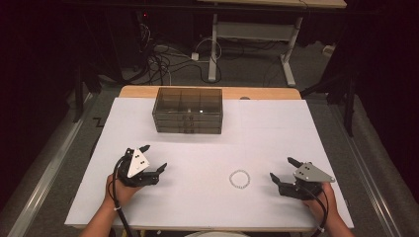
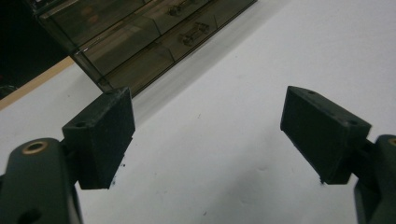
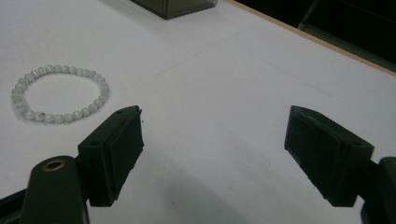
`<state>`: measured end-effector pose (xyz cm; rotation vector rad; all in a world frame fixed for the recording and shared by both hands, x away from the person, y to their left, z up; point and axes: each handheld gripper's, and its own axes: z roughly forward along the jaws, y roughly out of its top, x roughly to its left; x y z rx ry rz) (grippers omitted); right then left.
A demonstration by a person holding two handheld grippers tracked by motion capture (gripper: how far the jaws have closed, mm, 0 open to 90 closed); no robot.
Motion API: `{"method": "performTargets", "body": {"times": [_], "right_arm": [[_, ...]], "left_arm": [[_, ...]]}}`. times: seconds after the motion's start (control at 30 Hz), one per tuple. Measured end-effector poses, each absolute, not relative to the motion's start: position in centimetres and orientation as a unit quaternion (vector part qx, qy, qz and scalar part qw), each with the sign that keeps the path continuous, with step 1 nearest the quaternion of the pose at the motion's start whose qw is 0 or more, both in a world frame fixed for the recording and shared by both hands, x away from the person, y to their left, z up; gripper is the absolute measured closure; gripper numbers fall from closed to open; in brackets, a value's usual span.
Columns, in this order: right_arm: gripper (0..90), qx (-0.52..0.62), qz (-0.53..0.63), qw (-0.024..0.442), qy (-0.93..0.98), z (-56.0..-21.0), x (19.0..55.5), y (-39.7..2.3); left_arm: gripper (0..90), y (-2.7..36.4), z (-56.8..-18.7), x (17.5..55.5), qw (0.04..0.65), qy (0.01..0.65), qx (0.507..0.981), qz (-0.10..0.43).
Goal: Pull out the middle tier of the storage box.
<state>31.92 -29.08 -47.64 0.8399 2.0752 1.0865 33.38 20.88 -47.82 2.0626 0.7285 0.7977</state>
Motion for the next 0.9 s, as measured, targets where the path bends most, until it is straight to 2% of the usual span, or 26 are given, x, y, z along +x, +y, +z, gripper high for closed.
{"method": "performTargets", "body": {"times": [0.13,0.9], "right_arm": [[20.2,0.326,0.422,0.311,0.787,-47.65,32.07,-29.32],[20.3,0.333,0.414,0.327,0.782,-47.54,32.43,-29.04]], "left_arm": [[17.6,20.54,-47.95,33.39,0.388,0.282,0.819,0.316],[18.0,20.57,-47.88,33.15,0.385,0.262,0.818,0.337]]}}
